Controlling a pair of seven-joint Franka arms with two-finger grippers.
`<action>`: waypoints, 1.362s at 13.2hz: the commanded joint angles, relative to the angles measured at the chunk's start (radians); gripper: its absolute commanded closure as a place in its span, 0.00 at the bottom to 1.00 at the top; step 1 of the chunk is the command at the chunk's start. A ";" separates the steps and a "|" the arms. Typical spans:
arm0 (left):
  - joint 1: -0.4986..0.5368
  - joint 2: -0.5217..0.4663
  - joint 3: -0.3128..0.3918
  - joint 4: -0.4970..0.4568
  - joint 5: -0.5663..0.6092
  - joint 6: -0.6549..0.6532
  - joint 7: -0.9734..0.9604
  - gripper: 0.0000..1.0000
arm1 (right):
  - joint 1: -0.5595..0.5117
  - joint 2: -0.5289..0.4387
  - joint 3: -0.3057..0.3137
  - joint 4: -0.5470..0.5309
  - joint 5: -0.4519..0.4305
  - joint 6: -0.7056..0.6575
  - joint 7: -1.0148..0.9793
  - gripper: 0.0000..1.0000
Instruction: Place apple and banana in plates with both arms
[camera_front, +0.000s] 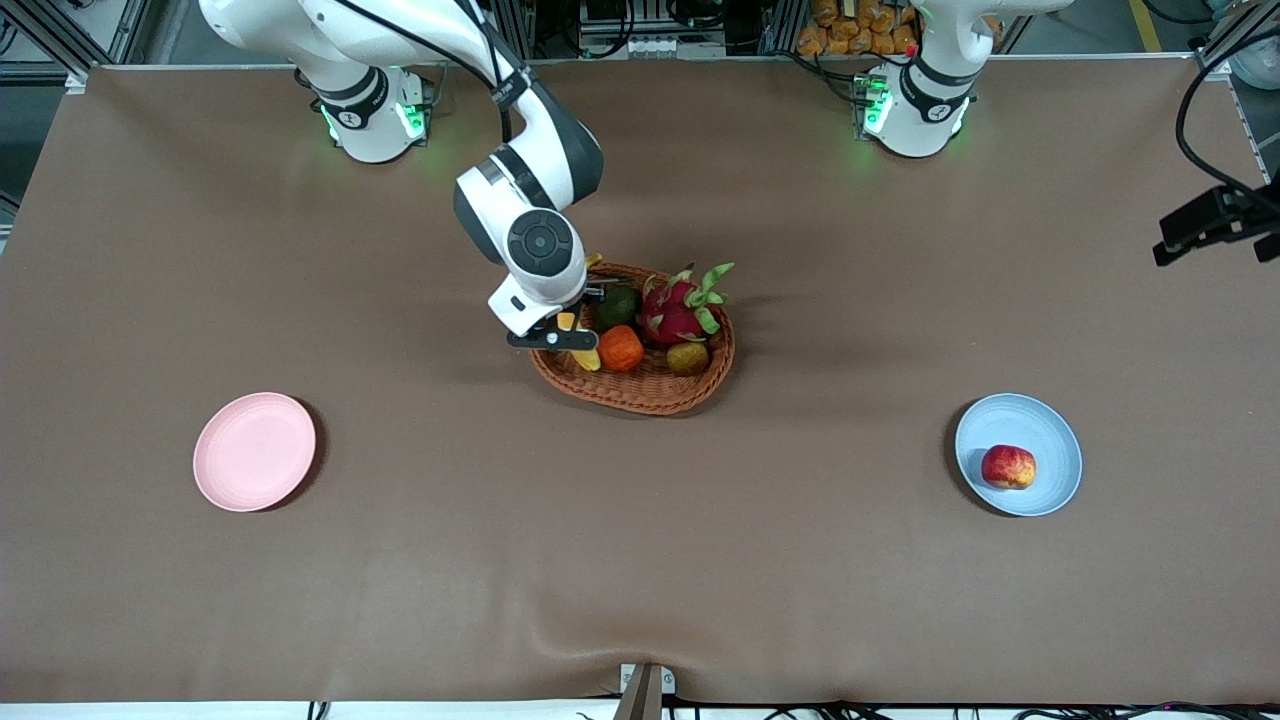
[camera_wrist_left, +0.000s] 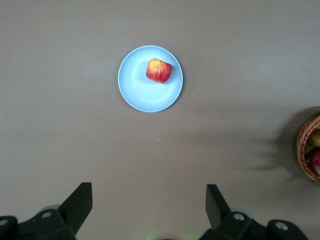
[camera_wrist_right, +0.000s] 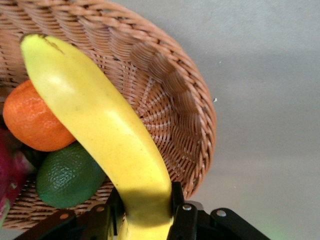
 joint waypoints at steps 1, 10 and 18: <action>-0.111 -0.108 0.083 -0.123 -0.008 0.004 -0.054 0.00 | -0.070 -0.055 0.006 -0.013 0.004 -0.038 -0.041 0.98; -0.116 -0.112 0.046 -0.160 -0.025 0.013 -0.069 0.00 | -0.472 -0.060 0.003 -0.010 -0.010 -0.022 -0.216 0.98; -0.116 -0.110 0.032 -0.159 -0.025 0.030 -0.137 0.00 | -0.762 0.082 -0.005 0.107 -0.125 0.064 -0.604 0.95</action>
